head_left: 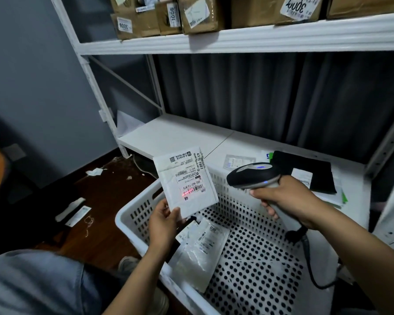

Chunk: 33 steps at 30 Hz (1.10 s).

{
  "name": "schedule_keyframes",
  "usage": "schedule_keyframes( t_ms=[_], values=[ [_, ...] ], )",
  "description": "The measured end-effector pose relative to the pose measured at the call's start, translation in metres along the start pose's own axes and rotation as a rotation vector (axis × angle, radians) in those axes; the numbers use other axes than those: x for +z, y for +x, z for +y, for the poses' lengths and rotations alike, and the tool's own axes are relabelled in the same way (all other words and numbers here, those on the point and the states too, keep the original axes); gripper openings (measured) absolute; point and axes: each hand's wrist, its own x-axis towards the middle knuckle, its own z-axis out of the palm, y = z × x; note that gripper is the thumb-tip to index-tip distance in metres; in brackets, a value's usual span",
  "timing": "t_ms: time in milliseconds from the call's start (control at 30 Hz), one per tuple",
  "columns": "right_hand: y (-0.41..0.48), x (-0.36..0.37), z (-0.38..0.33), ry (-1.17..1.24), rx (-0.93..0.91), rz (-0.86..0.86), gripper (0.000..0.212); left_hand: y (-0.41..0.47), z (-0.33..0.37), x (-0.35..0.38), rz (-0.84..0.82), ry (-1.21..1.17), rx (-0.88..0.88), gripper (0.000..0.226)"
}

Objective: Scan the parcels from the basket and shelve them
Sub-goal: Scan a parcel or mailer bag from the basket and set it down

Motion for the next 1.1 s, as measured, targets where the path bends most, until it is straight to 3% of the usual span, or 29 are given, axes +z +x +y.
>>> schedule_keyframes(
  t_ms=[400,667,833,1100],
  values=[
    [0.007,-0.002,0.001,0.007,-0.01,0.008,0.005,-0.002,-0.001,0.006,-0.019,-0.077,-0.008,0.029],
    [0.051,-0.042,0.033,0.123,0.131,0.272,0.015,0.045,-0.012,0.066,-0.093,-0.175,-0.216,0.012],
    [0.088,-0.069,0.062,0.073,0.184,0.432,0.019,0.11,-0.011,0.128,-0.151,-0.022,-0.15,0.02],
    [0.172,-0.092,0.096,0.017,0.194,0.465,0.018,0.223,-0.03,0.23,-0.153,0.246,0.02,0.033]
  ],
)
